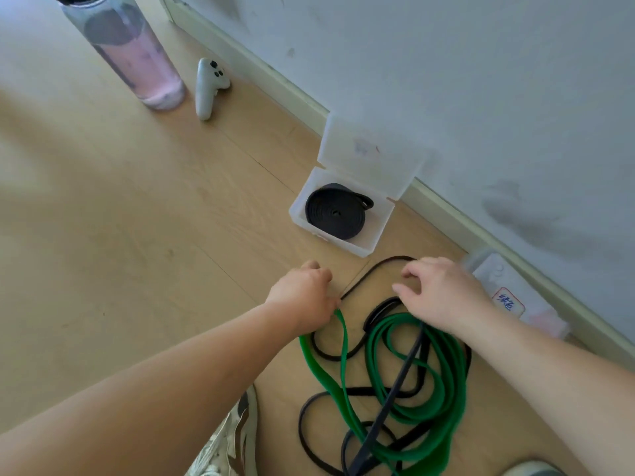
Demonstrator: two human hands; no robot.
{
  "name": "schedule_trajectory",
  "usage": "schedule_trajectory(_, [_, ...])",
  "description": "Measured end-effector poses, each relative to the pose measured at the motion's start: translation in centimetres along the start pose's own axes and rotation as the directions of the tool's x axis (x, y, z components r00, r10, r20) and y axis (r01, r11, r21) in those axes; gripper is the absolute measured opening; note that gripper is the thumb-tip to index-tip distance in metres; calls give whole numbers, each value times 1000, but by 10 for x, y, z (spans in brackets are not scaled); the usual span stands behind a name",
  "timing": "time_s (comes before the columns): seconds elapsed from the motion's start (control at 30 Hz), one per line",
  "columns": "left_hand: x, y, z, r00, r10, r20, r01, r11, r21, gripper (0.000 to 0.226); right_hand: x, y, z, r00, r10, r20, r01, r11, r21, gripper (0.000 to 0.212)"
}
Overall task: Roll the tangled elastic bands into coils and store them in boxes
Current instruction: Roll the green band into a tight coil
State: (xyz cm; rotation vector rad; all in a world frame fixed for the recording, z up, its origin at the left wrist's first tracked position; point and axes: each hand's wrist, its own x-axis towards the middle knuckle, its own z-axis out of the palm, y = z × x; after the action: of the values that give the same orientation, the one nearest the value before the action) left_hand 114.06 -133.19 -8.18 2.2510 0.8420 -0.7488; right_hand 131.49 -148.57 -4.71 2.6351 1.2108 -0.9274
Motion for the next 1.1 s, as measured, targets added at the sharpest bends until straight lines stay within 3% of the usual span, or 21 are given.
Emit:
schedule_trajectory(0.1, [-2,0,8,997,-70,-16,69,996,-54,54,-9,18,8,995,95,44,-88,988,-131,46])
schedule_trajectory(0.2, [-5,0,3,991,-127,32,129,989,-78,58,-11,22,8,990,137,12,-135,982,-131,43])
schedule_trajectory(0.3, [-9,-7,-2,991,-92,96,107,981,-162,45,-9,10,6,986,84,143,-104,985,139,41])
schedule_trajectory(0.37, [-14,-9,-5,995,-61,78,79,964,-253,36,-10,-7,7,972,20,235,-106,928,357,40])
schedule_trajectory(0.47, [-27,5,-21,1000,-18,13,22,872,-489,20,-15,-31,2,969,-70,236,-54,875,482,38])
schedule_trajectory(0.63, [-63,40,-62,984,114,-135,-173,767,-618,26,-45,-41,-44,982,-124,140,-14,699,715,40])
schedule_trajectory(0.77, [-101,60,-92,949,233,-213,-315,708,-631,33,-94,-31,-93,995,-104,-8,82,725,684,29])
schedule_trajectory(0.9, [-137,88,-113,925,378,-38,-338,772,-538,65,-151,-38,-137,984,-138,-113,178,729,660,27])
schedule_trajectory(1.0, [-169,110,-132,890,451,63,-381,814,-439,36,-196,-48,-173,966,-124,-225,247,697,673,25])
schedule_trajectory(1.1, [-206,137,-155,872,490,9,-454,815,-361,19,-239,-50,-202,939,-67,-337,301,631,715,25])
